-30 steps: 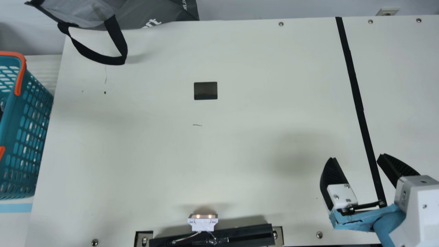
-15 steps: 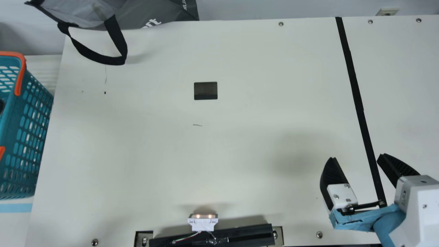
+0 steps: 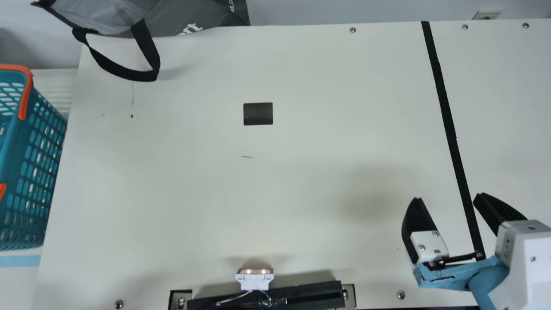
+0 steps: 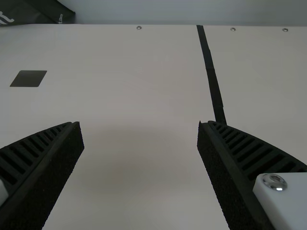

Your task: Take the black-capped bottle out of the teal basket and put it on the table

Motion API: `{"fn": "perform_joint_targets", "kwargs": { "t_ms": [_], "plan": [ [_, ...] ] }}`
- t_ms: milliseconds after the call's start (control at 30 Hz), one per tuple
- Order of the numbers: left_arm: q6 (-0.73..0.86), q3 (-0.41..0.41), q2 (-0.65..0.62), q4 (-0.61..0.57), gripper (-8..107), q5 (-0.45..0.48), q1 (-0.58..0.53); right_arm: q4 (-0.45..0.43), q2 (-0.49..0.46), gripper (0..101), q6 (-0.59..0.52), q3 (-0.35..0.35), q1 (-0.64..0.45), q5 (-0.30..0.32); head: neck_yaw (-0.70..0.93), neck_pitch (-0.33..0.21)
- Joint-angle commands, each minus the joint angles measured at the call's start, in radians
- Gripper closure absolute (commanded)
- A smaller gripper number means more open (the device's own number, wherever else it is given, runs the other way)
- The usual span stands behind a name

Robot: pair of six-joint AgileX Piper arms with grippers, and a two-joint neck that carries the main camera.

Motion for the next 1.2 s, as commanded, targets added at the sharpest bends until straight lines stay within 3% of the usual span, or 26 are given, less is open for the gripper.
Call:
{"fn": "perform_joint_targets", "kwargs": {
  "t_ms": [0,500,1167],
  "plan": [
    [-0.011,-0.001,-0.011,0.007,75,0.001,-0.011,0.0,0.0,10,0.0,0.0,0.0,0.0,0.003,-0.004],
    [-0.135,-0.009,-0.079,0.087,75,0.002,-0.13,0.0,0.0,10,0.0,0.0,0.0,0.0,0.003,-0.004],
    [-0.339,0.046,-0.141,0.256,75,-0.056,-0.377,0.0,0.0,10,0.0,0.0,0.0,0.001,0.003,-0.004]
  ]
}}
